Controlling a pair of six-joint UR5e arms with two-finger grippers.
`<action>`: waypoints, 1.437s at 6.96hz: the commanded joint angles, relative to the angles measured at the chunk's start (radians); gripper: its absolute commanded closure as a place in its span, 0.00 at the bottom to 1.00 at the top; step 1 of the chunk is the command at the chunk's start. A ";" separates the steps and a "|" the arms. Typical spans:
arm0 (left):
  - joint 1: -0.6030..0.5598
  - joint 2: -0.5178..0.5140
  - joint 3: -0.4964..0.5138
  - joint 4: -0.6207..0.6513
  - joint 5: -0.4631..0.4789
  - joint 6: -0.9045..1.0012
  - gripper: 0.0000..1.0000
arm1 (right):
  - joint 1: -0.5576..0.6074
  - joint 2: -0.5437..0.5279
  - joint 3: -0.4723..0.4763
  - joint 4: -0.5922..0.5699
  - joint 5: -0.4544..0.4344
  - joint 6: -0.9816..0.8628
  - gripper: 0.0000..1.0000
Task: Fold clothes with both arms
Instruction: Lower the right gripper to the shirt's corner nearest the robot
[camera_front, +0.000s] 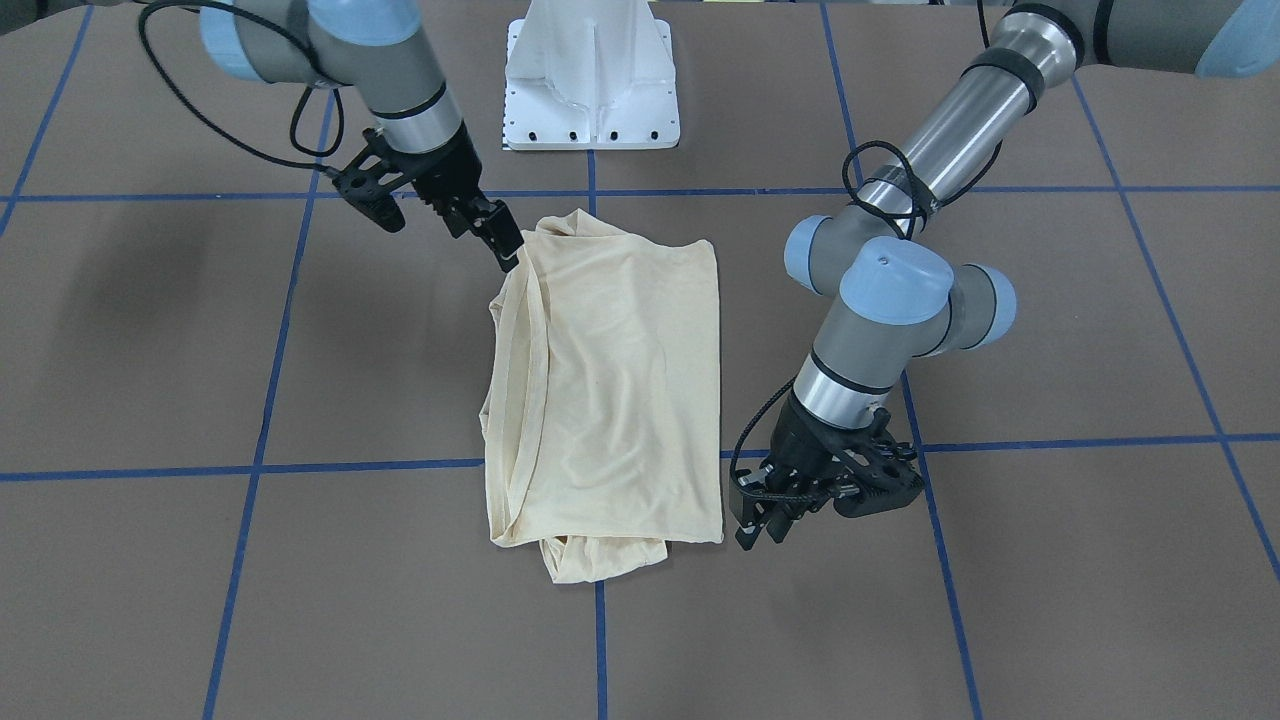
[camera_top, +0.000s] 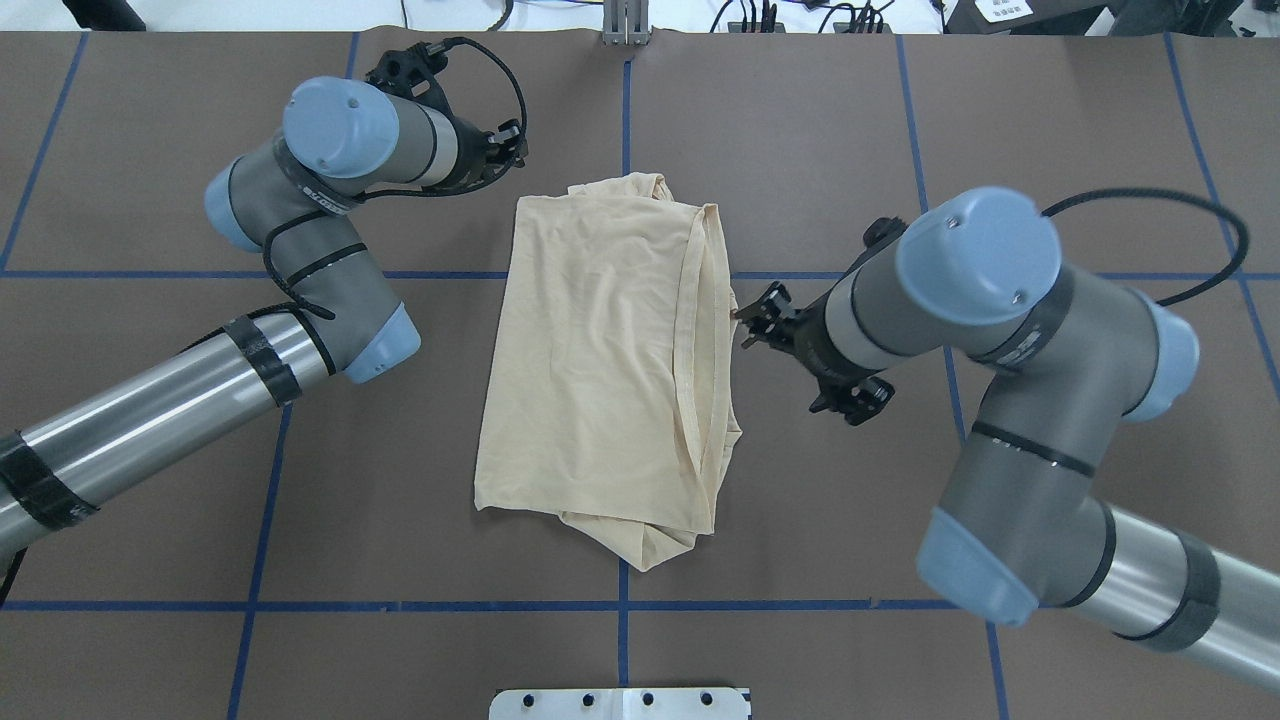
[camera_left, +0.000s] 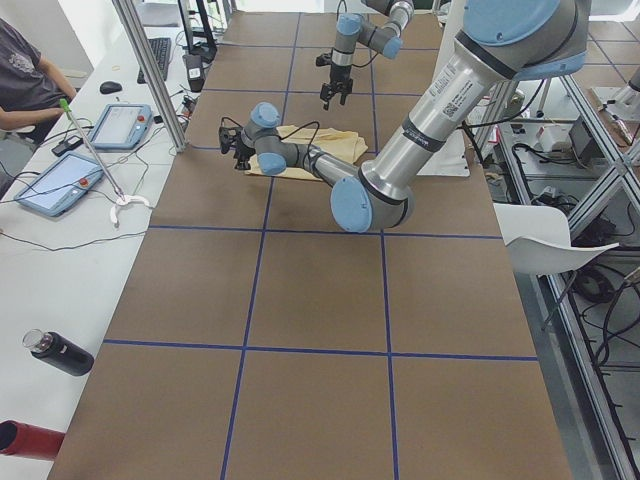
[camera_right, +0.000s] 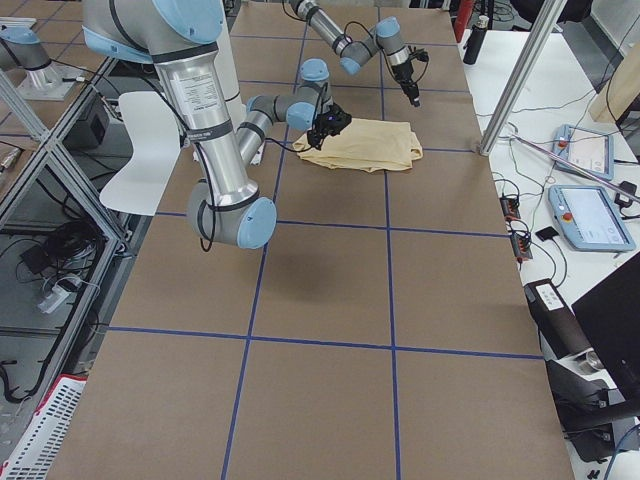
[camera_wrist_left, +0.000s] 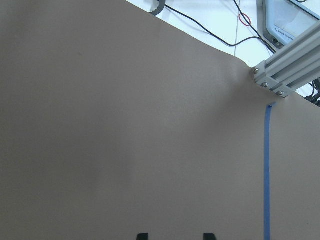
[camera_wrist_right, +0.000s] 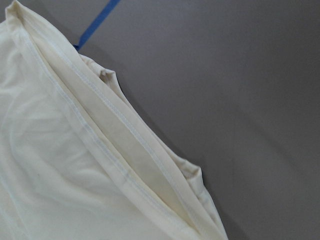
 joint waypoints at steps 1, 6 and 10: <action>-0.023 0.035 -0.037 0.000 -0.011 0.037 0.53 | -0.133 0.061 -0.075 -0.003 -0.124 0.256 0.01; -0.022 0.045 -0.059 0.000 -0.009 0.031 0.53 | -0.183 0.061 -0.138 -0.001 -0.133 0.408 0.08; -0.022 0.067 -0.088 0.002 -0.008 0.030 0.53 | -0.181 0.066 -0.143 0.002 -0.133 0.408 0.19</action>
